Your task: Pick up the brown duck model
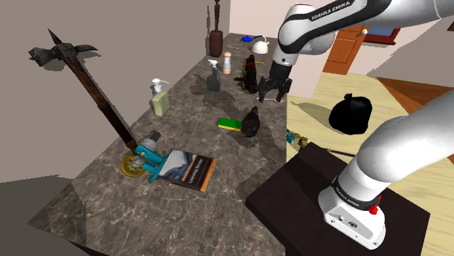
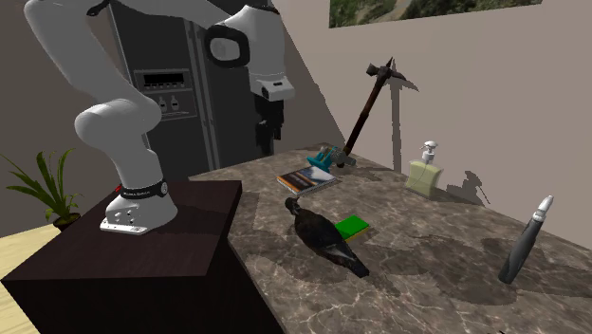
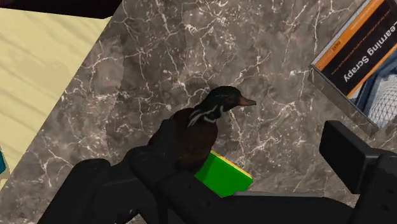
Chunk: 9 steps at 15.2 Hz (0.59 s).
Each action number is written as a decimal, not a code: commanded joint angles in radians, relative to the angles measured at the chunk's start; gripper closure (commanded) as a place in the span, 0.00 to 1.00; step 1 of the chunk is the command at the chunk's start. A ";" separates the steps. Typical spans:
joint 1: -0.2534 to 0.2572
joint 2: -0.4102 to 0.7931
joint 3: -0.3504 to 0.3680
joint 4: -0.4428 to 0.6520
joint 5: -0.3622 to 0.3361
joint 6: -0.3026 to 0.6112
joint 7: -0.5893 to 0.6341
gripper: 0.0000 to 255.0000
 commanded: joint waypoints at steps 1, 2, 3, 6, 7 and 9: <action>0.001 0.076 -0.010 0.005 0.038 0.061 0.011 0.00; 0.001 0.114 -0.016 0.009 0.059 0.088 0.011 0.00; 0.002 0.152 -0.022 0.013 0.081 0.115 0.009 0.00; 0.004 0.270 -0.039 0.036 0.160 0.188 -0.004 0.00; 0.004 0.310 -0.044 0.045 0.189 0.210 -0.011 0.00; 0.003 0.392 -0.050 0.069 0.254 0.249 -0.030 0.00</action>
